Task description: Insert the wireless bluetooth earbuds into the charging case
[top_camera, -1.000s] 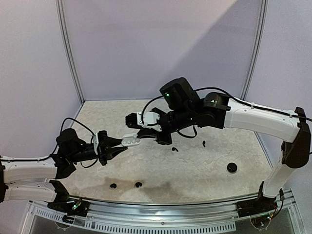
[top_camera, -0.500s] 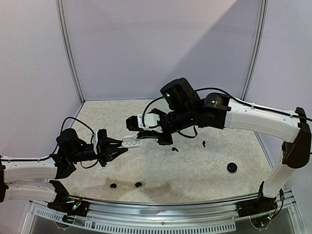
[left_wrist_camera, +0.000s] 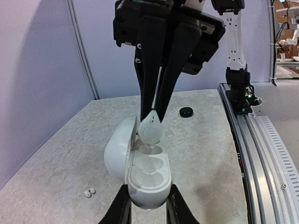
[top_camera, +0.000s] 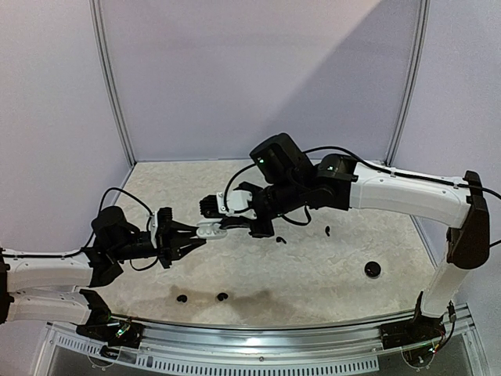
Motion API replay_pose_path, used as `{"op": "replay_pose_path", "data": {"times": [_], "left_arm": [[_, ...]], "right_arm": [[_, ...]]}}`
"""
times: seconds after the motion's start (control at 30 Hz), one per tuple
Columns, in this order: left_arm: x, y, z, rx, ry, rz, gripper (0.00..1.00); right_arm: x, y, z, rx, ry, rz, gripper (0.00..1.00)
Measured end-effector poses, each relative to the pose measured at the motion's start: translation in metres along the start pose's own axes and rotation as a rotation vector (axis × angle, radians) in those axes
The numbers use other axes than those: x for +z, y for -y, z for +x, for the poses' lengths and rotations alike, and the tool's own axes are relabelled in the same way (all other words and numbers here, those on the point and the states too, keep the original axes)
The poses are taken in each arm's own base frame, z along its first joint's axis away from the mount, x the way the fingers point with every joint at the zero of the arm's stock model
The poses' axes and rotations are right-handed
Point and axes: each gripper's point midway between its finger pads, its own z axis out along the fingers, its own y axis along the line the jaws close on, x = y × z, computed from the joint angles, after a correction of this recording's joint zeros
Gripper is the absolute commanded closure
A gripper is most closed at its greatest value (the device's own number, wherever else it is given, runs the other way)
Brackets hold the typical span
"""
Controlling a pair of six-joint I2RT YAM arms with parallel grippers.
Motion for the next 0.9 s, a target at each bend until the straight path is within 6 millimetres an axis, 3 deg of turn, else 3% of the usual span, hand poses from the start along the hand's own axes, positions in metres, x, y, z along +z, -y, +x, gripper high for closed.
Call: {"op": "replay_pose_path", "data": {"times": [0.43, 0.9], "left_arm": [[0.000, -0.001, -0.001, 0.006, 0.007, -0.001, 1.00], [0.001, -0.001, 0.000, 0.008, 0.002, -0.002, 1.00]], "right_arm": [[0.006, -0.002, 0.005, -0.003, -0.010, -0.015, 1.00], [0.010, -0.002, 0.010, -0.014, -0.027, -0.011, 0.89]]}}
